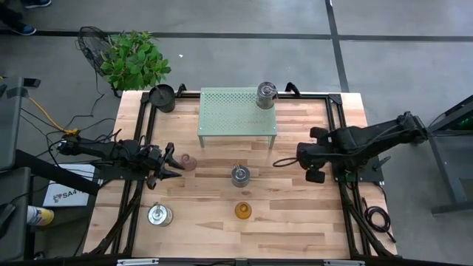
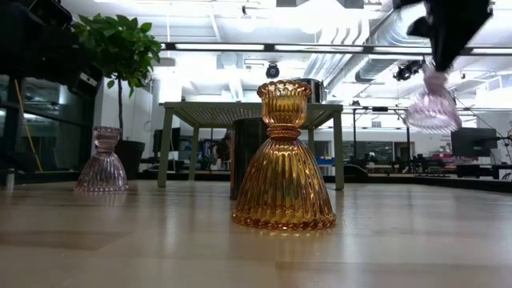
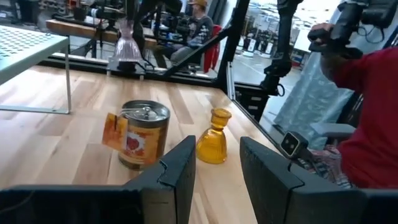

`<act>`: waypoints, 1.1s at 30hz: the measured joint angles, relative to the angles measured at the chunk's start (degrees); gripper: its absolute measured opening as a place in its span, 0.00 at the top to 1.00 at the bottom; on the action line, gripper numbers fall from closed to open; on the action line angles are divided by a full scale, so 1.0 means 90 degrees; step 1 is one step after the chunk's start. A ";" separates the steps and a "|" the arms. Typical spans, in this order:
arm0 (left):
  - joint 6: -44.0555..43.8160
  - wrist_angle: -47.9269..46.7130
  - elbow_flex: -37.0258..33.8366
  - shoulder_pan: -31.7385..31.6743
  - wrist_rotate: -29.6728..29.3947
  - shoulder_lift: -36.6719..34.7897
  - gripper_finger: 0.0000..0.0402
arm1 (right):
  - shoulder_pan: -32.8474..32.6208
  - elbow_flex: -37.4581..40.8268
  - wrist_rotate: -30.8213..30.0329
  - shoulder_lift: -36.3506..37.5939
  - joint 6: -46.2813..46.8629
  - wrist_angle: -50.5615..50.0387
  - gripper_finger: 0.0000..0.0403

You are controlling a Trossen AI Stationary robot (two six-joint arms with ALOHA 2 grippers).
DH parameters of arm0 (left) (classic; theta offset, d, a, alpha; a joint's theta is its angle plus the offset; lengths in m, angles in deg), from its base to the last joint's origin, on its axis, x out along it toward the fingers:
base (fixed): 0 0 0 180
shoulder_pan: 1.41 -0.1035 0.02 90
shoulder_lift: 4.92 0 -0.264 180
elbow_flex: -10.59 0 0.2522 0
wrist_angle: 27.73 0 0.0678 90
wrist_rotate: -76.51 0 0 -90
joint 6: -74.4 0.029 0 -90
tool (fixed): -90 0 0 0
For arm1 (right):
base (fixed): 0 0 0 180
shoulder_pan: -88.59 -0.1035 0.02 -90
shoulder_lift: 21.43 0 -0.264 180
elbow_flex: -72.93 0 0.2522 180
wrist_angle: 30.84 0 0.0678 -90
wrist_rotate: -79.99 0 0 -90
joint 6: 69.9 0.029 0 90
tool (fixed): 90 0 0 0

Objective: Pick & Place candle stick holders
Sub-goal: Put the right pink candle holder on the shelf

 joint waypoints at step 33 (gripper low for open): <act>-0.0062 0.0612 -0.0012 -0.0002 -0.2446 0.0077 0.69 | -0.0196 -0.2382 -0.0258 -0.1643 -0.3818 0.0559 0.96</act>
